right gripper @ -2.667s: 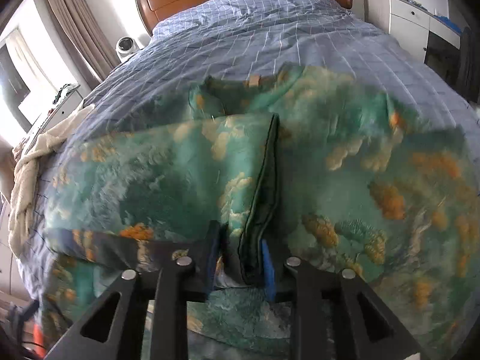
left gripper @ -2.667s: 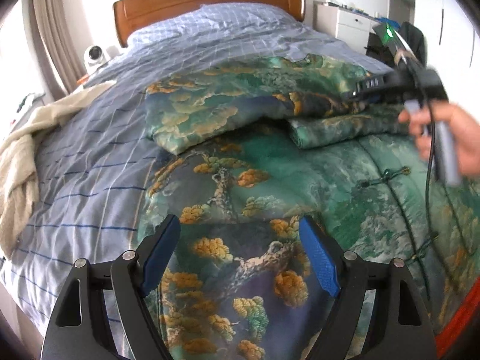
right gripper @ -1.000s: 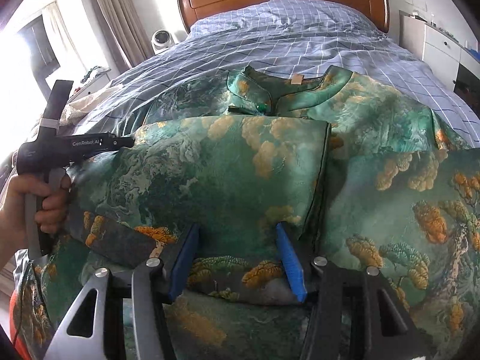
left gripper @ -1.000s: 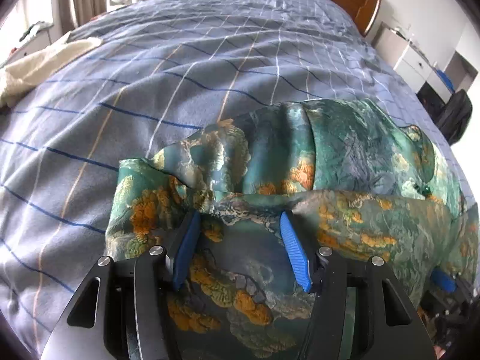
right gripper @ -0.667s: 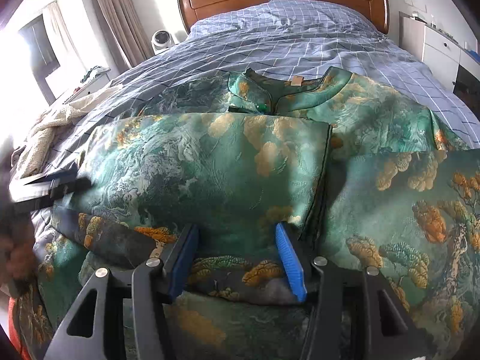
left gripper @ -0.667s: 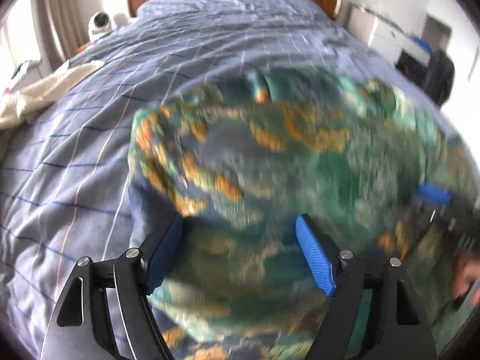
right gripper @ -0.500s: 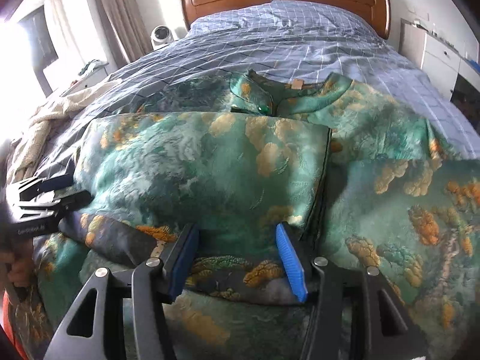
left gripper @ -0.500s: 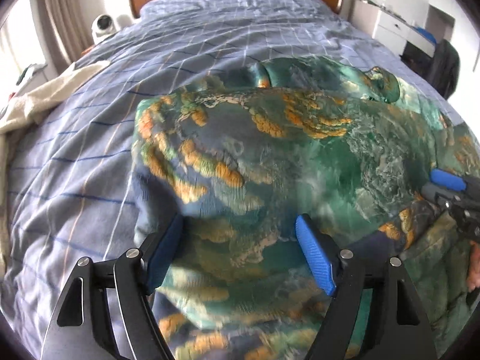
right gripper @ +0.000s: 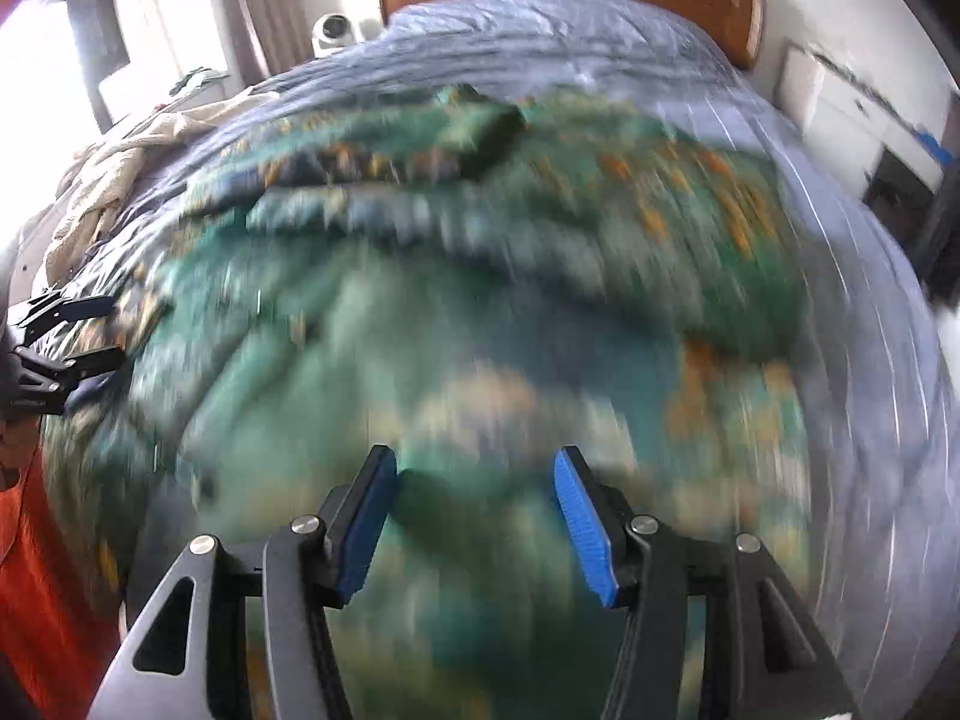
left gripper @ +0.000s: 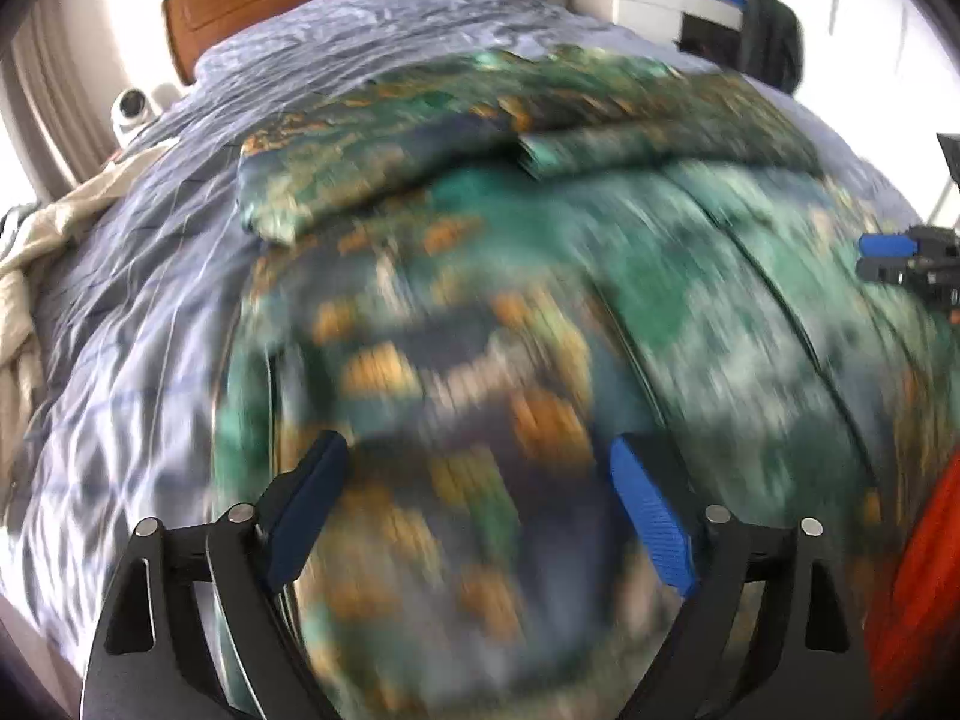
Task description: Fold large clothes
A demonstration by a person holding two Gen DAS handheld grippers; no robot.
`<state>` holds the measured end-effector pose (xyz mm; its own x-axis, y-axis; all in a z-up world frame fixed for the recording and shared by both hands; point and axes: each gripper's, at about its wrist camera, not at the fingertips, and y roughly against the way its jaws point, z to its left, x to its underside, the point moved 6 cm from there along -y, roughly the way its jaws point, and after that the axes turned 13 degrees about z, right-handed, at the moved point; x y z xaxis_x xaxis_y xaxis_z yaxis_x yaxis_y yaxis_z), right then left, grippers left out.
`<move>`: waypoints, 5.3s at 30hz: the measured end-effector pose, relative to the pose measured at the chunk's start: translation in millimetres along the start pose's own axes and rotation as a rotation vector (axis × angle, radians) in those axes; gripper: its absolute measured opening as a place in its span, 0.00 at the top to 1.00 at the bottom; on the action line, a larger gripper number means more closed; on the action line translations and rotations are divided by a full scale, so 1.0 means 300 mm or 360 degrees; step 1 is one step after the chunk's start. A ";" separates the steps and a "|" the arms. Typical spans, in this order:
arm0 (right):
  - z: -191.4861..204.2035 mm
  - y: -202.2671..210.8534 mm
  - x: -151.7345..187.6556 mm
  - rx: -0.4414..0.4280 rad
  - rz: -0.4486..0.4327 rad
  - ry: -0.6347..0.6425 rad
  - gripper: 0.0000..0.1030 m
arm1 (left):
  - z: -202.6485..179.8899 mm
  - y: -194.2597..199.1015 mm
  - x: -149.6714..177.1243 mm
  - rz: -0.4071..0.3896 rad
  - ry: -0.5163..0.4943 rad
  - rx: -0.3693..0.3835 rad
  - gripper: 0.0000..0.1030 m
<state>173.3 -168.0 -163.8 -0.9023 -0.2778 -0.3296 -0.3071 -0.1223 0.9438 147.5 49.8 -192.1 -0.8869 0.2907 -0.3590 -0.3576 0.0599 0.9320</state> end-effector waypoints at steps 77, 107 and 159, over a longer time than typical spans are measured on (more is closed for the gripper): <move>-0.177 0.714 0.442 -0.1165 -0.0253 -0.0635 0.87 | 0.350 0.703 0.355 -0.0099 0.0835 0.0886 0.91; -0.677 0.039 -0.286 -0.1354 -0.0231 -0.1388 0.19 | 0.622 0.190 -0.420 -0.0211 0.0859 0.0599 0.07; -0.573 -0.253 -0.470 0.0091 -0.0208 -0.0673 0.83 | 0.572 -0.288 -0.461 -0.0242 0.0782 -0.0059 0.80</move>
<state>375.9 -283.4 -193.2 -0.8956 0.1520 -0.4180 -0.4321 -0.0740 0.8988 351.2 168.2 -214.3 -0.8537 -0.2020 -0.4800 -0.4953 0.0299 0.8682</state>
